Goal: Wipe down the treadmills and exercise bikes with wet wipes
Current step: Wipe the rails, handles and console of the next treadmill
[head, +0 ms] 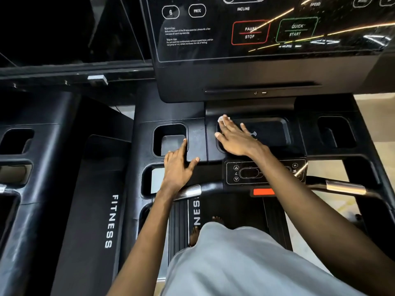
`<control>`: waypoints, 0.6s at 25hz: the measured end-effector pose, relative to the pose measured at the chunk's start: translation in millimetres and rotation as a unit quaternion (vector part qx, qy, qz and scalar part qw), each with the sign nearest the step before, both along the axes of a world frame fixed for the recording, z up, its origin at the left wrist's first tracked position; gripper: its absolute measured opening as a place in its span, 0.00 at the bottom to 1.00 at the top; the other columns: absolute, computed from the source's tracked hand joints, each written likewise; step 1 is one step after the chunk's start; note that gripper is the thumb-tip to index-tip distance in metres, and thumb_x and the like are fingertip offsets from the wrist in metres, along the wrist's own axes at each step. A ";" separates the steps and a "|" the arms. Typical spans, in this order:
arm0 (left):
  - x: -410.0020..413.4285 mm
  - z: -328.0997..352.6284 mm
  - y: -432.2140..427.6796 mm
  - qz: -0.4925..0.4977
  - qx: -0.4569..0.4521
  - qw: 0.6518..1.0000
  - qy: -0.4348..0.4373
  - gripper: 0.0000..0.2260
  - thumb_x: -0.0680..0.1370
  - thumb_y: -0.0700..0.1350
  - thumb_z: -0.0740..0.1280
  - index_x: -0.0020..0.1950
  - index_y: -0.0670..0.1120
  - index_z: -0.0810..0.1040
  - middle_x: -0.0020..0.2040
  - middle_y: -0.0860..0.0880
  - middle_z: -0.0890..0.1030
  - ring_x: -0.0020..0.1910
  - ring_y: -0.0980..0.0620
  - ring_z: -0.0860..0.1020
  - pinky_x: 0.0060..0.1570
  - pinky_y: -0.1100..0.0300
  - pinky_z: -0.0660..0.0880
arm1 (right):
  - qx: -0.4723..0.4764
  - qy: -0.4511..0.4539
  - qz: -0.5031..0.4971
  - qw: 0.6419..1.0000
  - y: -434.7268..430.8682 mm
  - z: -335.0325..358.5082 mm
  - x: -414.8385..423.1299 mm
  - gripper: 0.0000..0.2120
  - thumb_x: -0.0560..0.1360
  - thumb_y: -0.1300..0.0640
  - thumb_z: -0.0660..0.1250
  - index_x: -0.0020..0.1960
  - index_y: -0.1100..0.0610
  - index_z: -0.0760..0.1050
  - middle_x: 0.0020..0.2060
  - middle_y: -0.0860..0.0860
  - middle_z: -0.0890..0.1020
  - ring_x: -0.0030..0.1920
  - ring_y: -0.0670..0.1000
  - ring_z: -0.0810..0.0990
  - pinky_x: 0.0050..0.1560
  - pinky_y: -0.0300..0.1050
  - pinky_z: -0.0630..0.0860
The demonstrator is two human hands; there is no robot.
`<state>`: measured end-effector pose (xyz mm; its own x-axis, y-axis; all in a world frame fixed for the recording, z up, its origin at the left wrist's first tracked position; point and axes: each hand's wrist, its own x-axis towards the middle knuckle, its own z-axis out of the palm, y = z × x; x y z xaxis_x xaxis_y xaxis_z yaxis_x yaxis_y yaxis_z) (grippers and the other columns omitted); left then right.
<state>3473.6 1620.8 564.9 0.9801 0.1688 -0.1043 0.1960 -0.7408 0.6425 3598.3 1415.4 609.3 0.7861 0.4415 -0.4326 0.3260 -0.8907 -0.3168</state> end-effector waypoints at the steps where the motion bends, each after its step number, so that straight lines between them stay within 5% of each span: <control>1: 0.7 1.5 -1.8 -0.004 0.008 1.000 0.002 0.36 0.81 0.60 0.65 0.83 0.48 0.54 0.72 0.46 0.73 0.70 0.44 0.66 0.75 0.47 0.51 | 0.009 -0.001 0.017 1.000 0.7 -0.1 0.8 0.32 0.85 0.42 0.45 0.82 0.54 0.37 0.80 0.49 0.35 0.79 0.47 0.36 0.79 0.57 0.37; 5: 4.0 3.4 -9.9 -0.001 0.017 1.000 0.021 0.39 0.80 0.59 0.67 0.83 0.45 0.53 0.74 0.43 0.70 0.76 0.44 0.63 0.77 0.47 0.44 | 0.038 -0.032 0.102 0.994 26.8 -3.9 5.4 0.32 0.85 0.43 0.48 0.82 0.54 0.38 0.80 0.48 0.37 0.80 0.47 0.36 0.78 0.57 0.35; 9: 4.9 7.0 -15.1 -0.010 0.008 0.999 0.029 0.40 0.79 0.58 0.68 0.83 0.45 0.50 0.82 0.46 0.57 0.80 0.48 0.55 0.78 0.49 0.39 | -0.004 -0.065 0.032 0.997 14.3 -2.5 15.2 0.33 0.85 0.41 0.46 0.82 0.54 0.37 0.80 0.49 0.36 0.80 0.48 0.36 0.78 0.58 0.34; 13: 3.5 6.2 -15.8 -0.009 0.023 0.999 0.034 0.41 0.78 0.60 0.68 0.83 0.47 0.51 0.82 0.47 0.58 0.80 0.47 0.56 0.78 0.50 0.41 | -0.029 -0.088 -0.040 0.995 -21.4 -4.3 8.8 0.33 0.85 0.45 0.51 0.82 0.57 0.40 0.81 0.52 0.40 0.81 0.51 0.40 0.80 0.57 0.40; 15: 1.3 4.1 -16.6 0.000 0.027 0.999 0.022 0.41 0.78 0.61 0.69 0.83 0.47 0.53 0.81 0.47 0.60 0.79 0.45 0.59 0.78 0.50 0.43 | 0.038 -0.111 -0.032 0.993 -25.4 -5.9 6.4 0.30 0.84 0.50 0.56 0.82 0.59 0.50 0.81 0.55 0.48 0.81 0.53 0.49 0.80 0.54 0.49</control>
<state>3475.0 1604.2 569.0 0.9747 0.1755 -0.1383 0.2235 -0.7745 0.5918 3604.7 1389.9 603.4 0.8855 0.4127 -0.2135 0.3389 -0.8880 -0.3109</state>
